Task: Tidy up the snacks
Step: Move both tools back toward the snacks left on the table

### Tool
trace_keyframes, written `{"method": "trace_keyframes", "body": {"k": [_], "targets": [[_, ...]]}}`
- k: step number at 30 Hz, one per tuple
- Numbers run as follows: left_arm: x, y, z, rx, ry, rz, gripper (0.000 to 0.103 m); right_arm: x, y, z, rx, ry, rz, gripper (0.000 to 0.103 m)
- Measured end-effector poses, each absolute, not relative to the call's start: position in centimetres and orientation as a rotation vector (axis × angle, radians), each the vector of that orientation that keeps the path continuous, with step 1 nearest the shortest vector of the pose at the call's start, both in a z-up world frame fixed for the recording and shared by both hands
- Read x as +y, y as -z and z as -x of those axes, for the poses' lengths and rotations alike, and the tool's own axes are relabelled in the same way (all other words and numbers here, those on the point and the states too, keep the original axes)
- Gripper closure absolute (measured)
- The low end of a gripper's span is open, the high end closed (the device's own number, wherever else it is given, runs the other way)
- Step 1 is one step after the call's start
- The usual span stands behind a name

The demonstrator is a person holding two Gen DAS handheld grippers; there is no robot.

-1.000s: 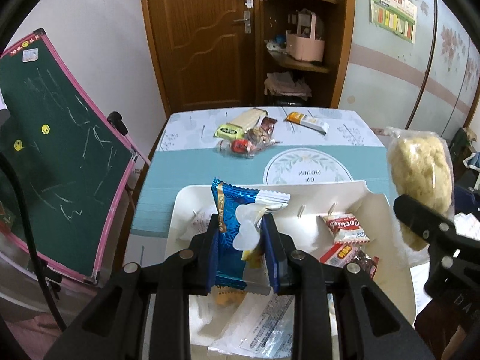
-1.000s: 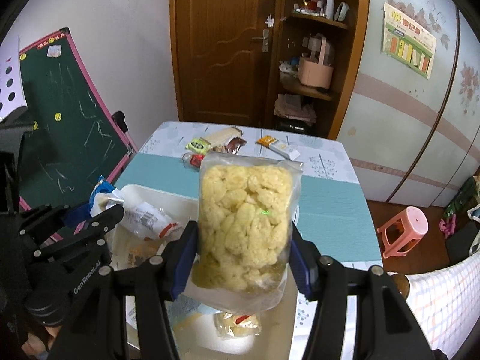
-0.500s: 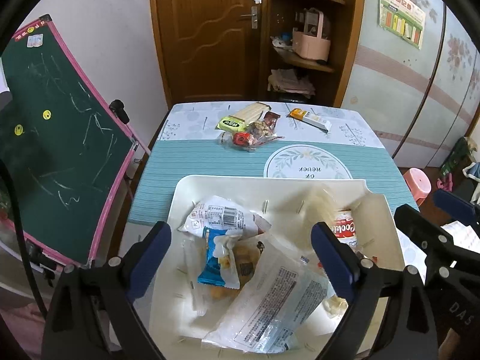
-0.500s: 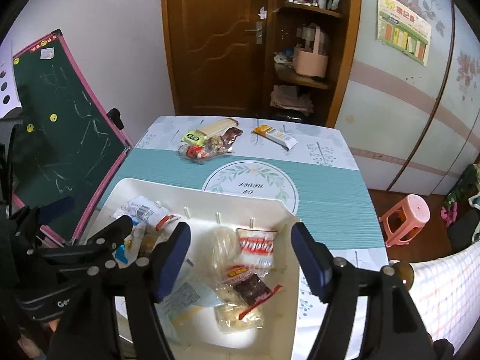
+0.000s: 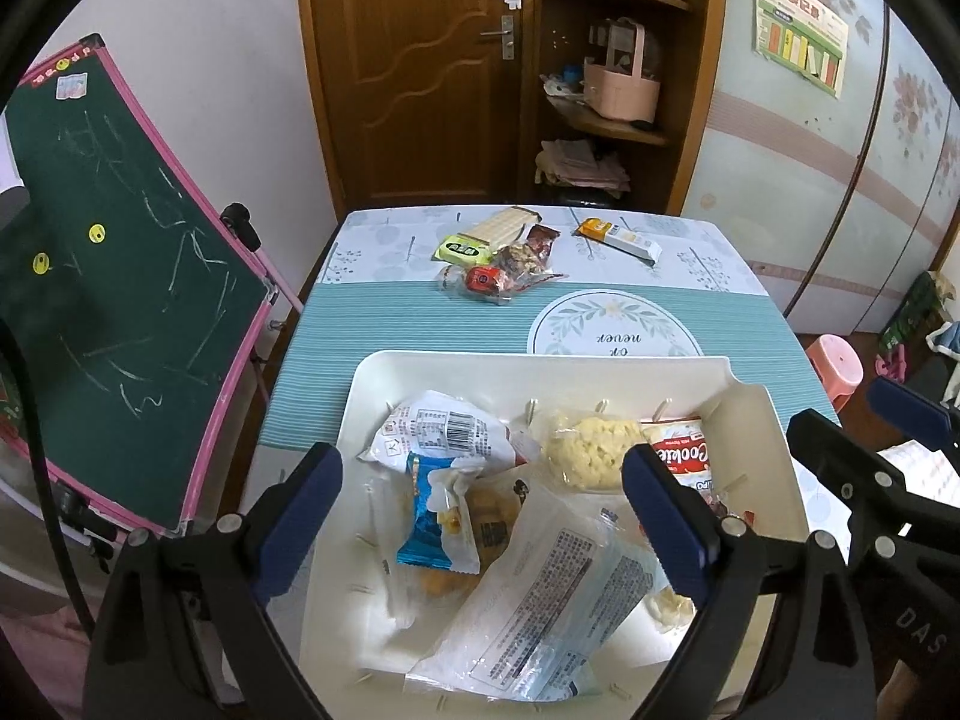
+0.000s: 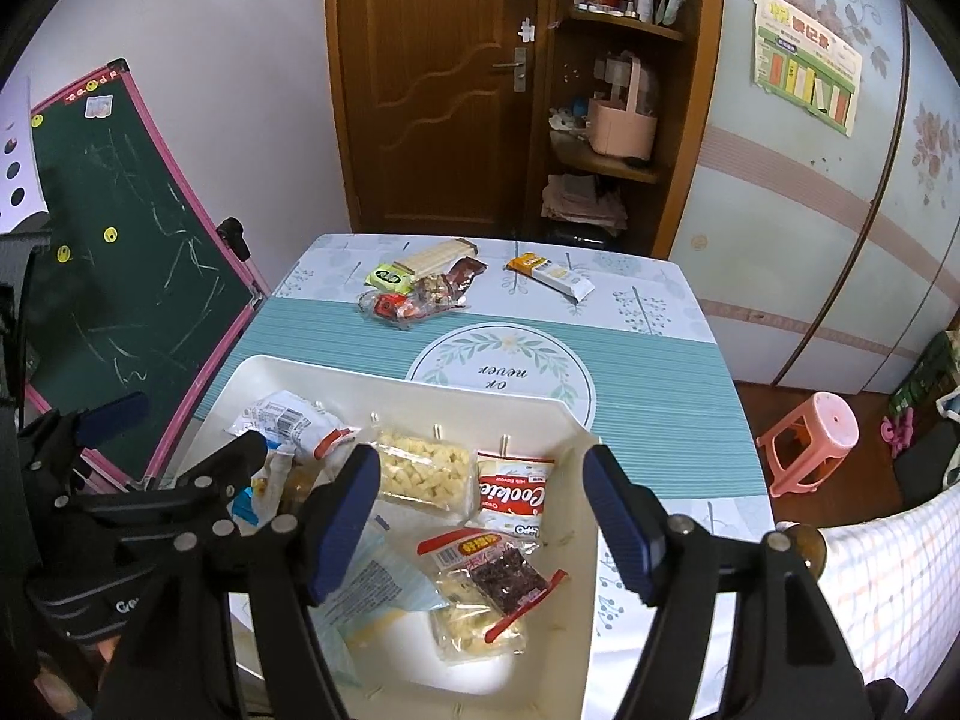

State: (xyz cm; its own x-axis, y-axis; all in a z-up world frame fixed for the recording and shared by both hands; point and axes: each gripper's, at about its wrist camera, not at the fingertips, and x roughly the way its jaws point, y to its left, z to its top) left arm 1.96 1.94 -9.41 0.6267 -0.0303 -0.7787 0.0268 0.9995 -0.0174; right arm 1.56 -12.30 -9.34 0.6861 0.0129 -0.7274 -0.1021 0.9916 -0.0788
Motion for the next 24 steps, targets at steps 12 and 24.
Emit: {"method": "trace_keyframes", "body": {"k": [12,24], "targets": [[1.9,9.4,-2.0,0.895,0.033,0.004,0.009,-12.5,9.7,-1.6,0.828,-0.059,0.108,0.032],[2.3,9.7,-2.6,0.909,0.029,-0.002,0.009,-12.9,10.5,-2.6,0.851,-0.060,0.095,0.032]]}}
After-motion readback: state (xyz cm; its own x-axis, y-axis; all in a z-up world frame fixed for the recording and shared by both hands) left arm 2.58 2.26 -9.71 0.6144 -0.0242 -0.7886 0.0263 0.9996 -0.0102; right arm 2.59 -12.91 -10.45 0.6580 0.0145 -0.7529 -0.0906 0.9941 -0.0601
